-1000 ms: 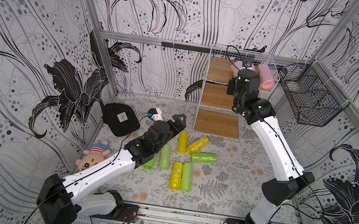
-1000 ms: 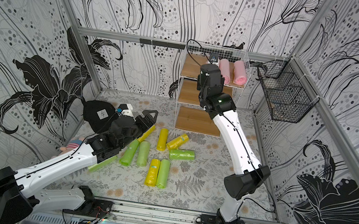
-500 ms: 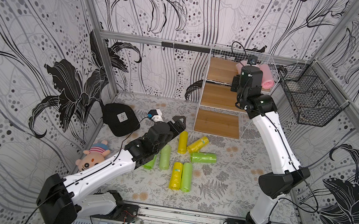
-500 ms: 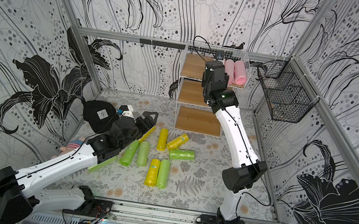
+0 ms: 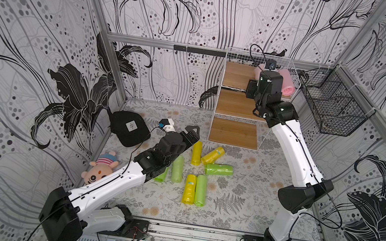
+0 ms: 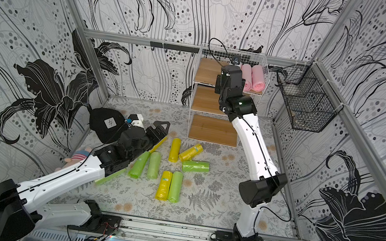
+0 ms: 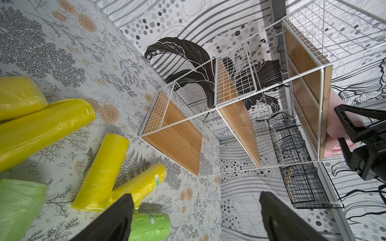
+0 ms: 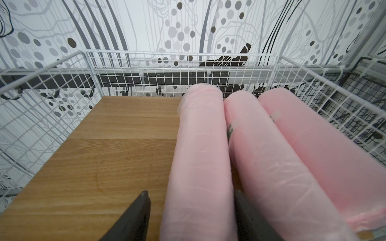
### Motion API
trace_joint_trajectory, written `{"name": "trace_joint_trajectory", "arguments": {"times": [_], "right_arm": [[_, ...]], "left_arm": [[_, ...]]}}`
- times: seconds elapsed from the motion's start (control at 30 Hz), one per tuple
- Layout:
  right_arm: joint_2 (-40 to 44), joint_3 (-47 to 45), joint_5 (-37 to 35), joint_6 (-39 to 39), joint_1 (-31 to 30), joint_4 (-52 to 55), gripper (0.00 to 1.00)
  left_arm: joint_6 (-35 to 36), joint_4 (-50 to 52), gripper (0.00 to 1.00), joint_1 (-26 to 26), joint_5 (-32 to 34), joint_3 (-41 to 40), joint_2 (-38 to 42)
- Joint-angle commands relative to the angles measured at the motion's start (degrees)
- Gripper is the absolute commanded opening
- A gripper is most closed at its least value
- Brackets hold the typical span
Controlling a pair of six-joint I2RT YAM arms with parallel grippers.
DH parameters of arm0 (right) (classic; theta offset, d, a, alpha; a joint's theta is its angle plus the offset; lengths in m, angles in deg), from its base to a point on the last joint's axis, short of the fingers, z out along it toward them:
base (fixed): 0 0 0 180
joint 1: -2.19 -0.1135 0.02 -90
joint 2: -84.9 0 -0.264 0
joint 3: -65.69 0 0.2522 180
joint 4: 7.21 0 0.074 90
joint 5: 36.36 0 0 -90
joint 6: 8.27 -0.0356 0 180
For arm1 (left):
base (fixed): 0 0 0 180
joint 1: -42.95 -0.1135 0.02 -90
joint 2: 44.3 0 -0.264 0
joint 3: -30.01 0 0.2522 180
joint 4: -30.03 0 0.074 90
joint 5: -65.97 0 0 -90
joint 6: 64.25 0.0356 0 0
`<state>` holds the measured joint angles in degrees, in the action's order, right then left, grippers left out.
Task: Sort the rolls of trash bags by color and place them on the shelf
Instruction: Place the roll of trash bags on the shelf.
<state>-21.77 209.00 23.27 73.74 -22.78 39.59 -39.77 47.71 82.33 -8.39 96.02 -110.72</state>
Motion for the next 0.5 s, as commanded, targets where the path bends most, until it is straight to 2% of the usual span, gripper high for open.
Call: {"name": "trace_joint_trajectory", "arguments": {"times": [0.0,0.37,0.47], "right_arm": [[3.2,-1.8,1.4,-1.7,0.3,0.4,0.66],[10.6,-10.8,3.6,-3.4,0.3,-1.7,0.71],[15.0,-13.9,5.8,-4.4,0.3,-2.3,0.72]], "left_arm": [[0.4,-1.6,0.97,-0.4,-0.1,-0.8,1.7],[0.1,-0.8,0.97,-1.2,-1.0,-1.7,2.3],[0.8,0.5,0.99,-2.3,-1.4,-2.1,2.9]]}}
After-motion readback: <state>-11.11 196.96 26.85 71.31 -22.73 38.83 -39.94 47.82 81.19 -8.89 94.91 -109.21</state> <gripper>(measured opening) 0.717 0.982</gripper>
